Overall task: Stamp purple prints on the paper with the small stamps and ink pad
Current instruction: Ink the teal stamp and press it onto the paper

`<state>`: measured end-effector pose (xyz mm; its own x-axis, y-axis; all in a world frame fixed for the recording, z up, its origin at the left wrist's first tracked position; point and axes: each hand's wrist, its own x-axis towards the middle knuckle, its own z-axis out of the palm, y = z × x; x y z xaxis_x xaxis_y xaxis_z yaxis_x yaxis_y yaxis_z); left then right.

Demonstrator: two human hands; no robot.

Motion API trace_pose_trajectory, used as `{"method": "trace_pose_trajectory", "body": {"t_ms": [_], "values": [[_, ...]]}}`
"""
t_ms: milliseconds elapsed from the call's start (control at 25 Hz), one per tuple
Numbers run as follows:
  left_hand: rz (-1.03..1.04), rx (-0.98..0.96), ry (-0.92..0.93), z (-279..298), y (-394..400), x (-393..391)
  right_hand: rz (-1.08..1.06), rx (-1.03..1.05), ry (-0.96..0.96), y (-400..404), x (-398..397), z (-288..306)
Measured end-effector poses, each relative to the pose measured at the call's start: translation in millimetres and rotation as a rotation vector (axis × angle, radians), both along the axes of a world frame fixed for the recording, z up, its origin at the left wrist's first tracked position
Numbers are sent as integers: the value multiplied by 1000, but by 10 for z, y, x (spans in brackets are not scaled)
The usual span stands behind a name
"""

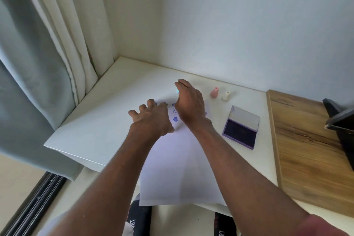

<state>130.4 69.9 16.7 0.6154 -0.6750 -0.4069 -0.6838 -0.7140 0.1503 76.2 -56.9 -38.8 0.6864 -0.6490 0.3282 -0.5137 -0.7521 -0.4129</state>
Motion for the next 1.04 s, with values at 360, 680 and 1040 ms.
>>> {"method": "trace_pose_trajectory", "body": {"t_ms": [360,680,1040], "values": [[162,-426,22,88,-99,68,-357,780,-599,-142,-64,202],[122,-889,554,309,-320,-319,-264,1620,-836,-35,-923,697],[-134,-971,895,323,-590,-1035,-358,1310,-655,-71,-2104,1018]]}}
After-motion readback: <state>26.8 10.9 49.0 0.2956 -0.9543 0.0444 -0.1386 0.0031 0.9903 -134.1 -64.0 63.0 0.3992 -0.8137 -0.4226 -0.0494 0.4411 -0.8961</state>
